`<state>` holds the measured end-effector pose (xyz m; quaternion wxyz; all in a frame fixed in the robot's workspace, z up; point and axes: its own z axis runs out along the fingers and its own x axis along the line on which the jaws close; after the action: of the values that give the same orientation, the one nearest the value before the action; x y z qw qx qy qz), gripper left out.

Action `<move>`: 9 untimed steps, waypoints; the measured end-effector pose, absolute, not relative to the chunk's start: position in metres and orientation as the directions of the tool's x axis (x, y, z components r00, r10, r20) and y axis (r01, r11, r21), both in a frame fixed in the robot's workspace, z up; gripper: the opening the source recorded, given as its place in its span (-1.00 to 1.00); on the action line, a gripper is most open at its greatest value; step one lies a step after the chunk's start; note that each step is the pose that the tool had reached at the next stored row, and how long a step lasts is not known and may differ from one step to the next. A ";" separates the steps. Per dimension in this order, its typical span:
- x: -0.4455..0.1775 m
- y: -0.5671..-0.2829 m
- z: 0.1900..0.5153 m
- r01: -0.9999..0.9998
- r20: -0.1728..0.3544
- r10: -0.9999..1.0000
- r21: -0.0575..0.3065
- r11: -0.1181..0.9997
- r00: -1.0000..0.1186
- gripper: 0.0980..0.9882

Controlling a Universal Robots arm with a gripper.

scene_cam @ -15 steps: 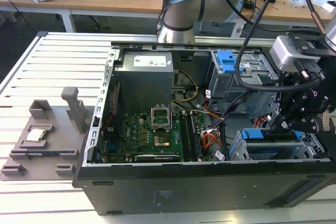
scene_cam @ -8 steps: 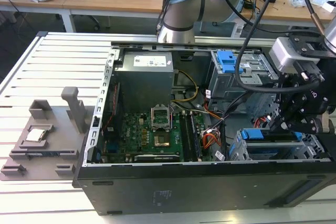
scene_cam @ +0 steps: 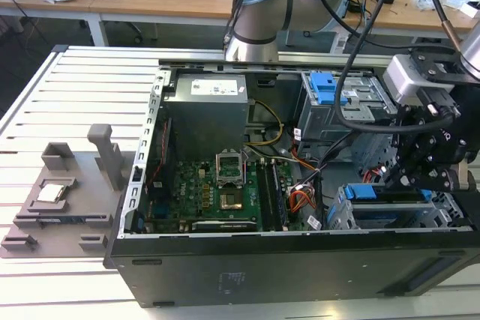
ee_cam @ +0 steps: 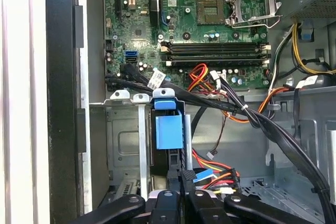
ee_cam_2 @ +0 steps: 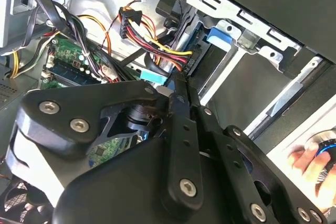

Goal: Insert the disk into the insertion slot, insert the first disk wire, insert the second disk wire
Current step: 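Insert the second disk wire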

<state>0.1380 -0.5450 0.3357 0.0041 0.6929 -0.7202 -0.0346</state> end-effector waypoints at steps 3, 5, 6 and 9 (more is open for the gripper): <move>0.138 -0.545 0.342 -0.998 -0.042 -0.998 0.056 0.037 -0.040 -0.73; 0.138 -0.544 0.357 -0.998 -0.041 -0.998 0.056 0.037 -0.040 -0.73; 0.138 -0.542 0.371 -0.998 -0.038 -0.998 0.055 0.038 -0.040 -0.73; 0.138 -0.537 0.387 -0.998 -0.032 -0.999 0.055 0.038 -0.040 -0.91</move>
<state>0.1380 -0.5373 0.3874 0.0076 0.6929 -0.7203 -0.0310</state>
